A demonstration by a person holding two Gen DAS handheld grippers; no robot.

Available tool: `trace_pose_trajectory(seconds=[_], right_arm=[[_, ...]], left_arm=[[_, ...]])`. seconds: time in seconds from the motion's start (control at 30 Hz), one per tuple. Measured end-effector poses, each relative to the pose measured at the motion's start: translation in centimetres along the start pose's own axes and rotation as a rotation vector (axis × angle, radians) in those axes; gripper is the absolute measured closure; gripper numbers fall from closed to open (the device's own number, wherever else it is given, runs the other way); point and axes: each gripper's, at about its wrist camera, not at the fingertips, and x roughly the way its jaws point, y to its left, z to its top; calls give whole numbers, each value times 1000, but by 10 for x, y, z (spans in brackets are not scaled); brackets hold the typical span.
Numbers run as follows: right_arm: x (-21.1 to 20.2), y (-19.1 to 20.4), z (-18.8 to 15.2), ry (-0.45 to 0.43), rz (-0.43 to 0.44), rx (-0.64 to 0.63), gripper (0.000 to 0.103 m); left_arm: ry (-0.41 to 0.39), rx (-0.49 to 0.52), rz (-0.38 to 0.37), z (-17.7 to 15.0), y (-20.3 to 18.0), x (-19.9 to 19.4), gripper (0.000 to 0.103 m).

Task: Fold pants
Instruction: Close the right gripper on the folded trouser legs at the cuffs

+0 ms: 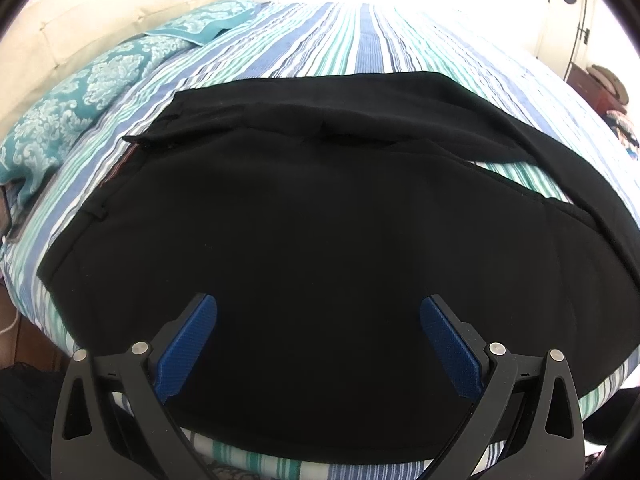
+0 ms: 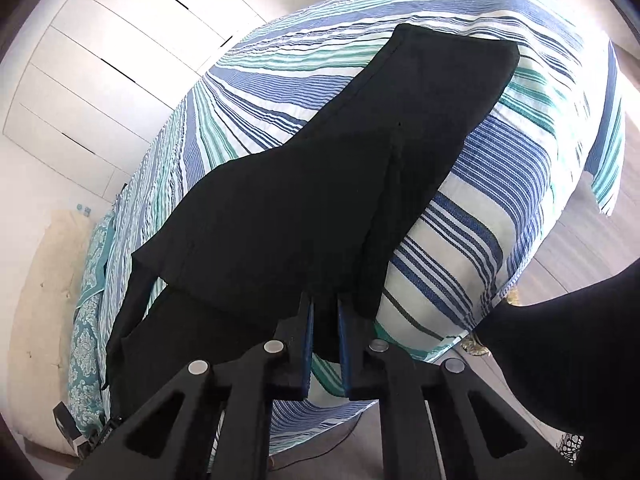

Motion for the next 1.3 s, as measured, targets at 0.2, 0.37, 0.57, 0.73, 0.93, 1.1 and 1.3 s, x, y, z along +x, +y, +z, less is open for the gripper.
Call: trace_pose_trajectory(seconds=[0.2,0.37,0.57,0.73,0.93,1.1,1.3], right_arm=[[-26,23,-2,-11,-89,-94,26],[-4,16,-34,148,-8,5,27],[13,-11,-21,79,101,272,28],[5,-11,-21,32,99,304,32],[15,-25,-15,76,201,428,44],[13,-22,-13,60,161,417,51],[-7,-13,-3,-23,66,323,93]], left_arm=[[7,-10,5,1,-1,2,1],[7,-16,-12,2,-2,0,1],[9,-5,-20,1,-5,-1,1],[16,-25,-23,1,-3,-2,1],[22,-25,-17,0,-6,-2,1],[21,-14,-11,-1,-8,-1,1],[21,-1,-2,-1,-9,-1,1]])
